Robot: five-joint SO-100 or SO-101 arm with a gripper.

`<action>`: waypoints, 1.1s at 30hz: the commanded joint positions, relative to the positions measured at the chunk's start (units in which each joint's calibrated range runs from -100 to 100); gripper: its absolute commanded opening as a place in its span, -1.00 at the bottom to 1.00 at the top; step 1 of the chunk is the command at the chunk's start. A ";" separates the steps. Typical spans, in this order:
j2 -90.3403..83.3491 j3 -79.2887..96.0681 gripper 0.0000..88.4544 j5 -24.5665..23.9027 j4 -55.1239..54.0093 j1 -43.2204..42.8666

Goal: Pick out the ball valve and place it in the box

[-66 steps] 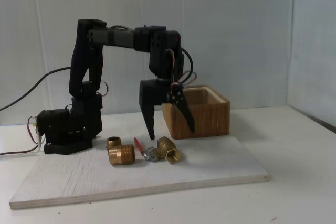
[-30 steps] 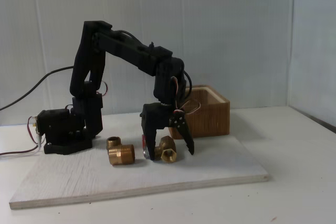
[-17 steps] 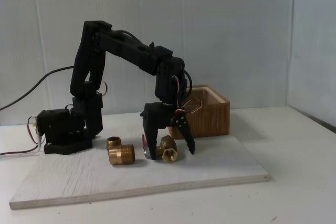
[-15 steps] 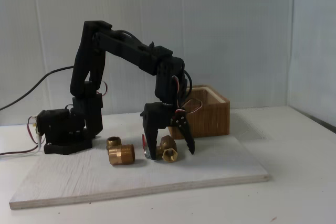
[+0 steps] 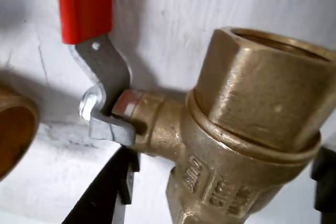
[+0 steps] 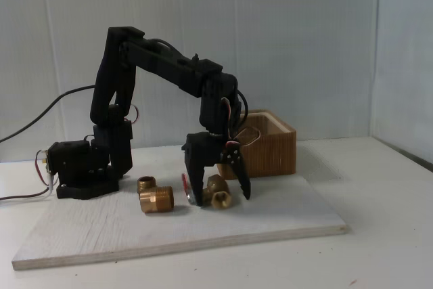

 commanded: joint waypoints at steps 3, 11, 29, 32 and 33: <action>-1.08 -2.15 -0.67 -0.28 -0.38 0.37; -0.74 -2.15 -0.92 -0.28 -0.38 0.30; -0.49 -2.15 -0.98 -0.13 -0.03 0.22; -0.49 -2.15 -0.98 -0.28 0.05 0.22; -0.57 -2.15 -0.98 -0.28 0.05 0.22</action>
